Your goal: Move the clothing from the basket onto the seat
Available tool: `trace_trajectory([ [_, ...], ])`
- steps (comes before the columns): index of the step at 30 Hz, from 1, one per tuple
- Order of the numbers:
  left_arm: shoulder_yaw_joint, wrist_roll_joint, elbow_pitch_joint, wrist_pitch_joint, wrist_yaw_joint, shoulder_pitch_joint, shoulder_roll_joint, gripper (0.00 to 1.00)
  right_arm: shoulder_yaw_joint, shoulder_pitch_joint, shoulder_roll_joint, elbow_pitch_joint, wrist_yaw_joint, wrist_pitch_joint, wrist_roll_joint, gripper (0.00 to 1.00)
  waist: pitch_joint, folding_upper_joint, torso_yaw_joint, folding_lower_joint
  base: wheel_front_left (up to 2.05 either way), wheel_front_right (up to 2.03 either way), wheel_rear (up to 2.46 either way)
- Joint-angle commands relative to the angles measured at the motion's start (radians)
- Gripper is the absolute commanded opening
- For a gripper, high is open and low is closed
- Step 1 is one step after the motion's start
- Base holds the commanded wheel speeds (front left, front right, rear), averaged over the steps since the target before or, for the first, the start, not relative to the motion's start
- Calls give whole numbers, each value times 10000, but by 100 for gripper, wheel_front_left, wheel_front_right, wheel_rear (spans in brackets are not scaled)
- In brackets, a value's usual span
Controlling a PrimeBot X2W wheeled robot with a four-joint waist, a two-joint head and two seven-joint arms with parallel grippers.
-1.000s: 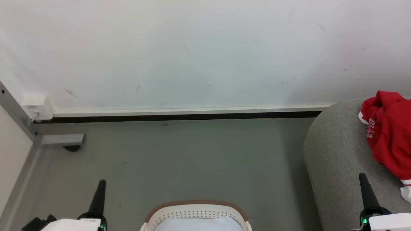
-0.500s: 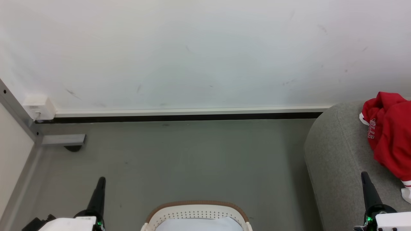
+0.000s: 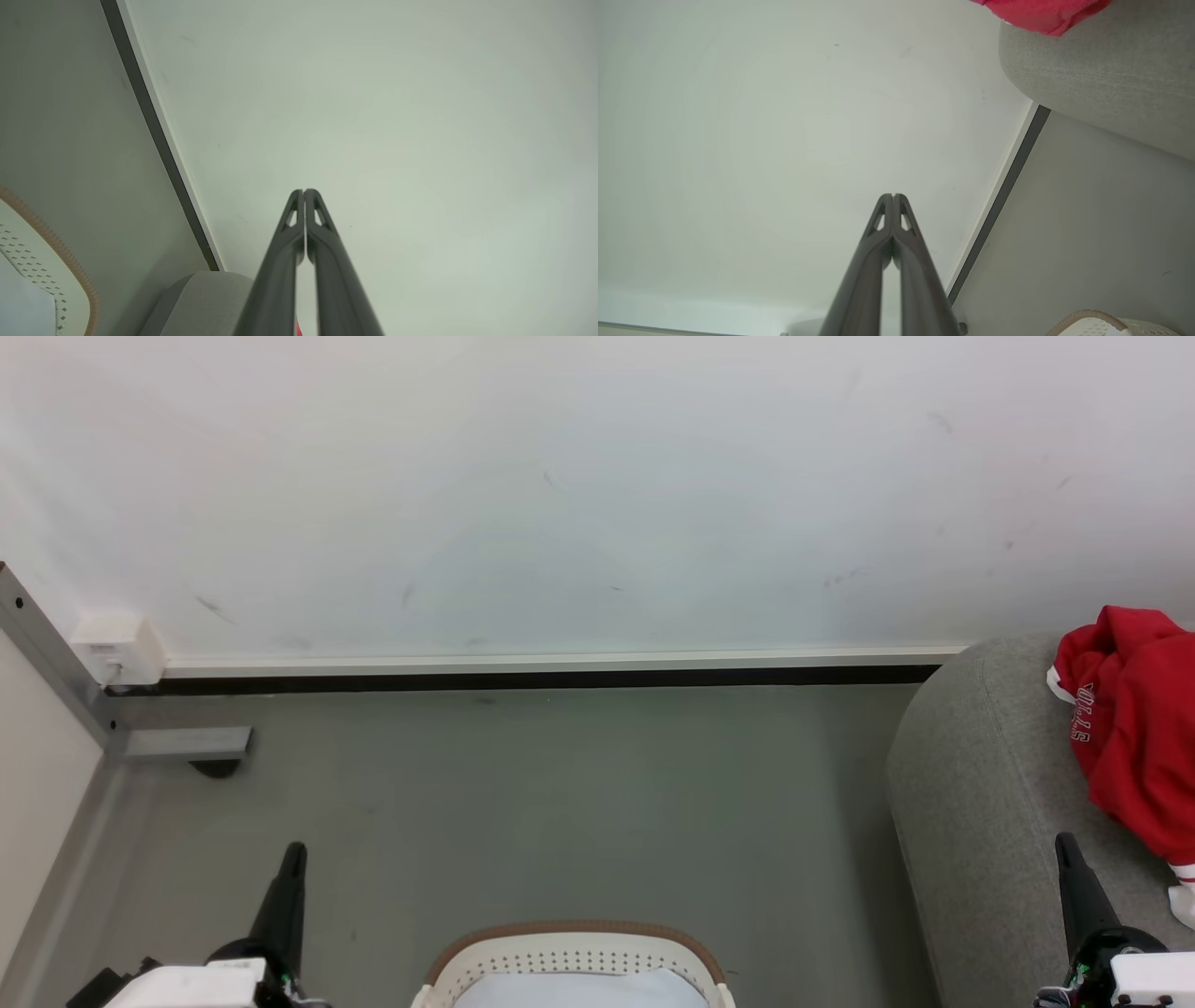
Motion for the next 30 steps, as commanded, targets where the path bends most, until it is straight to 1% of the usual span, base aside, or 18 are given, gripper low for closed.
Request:
trace_trajectory([
  [1,60,-178,-15,61,-66,-112,18,0,-84,-110,-16,7,-18,71,171,0,-2,0,3,0,0,0,0],
  [14,136,-961,7,289,-102,-183,-13,0,-254,-149,43,38,-21,305,868,0,-31,0,37,0,0,0,0],
  [30,129,-943,5,284,-93,-177,-11,0,-286,-150,67,38,-21,317,800,0,-31,0,37,0,0,0,0],
])
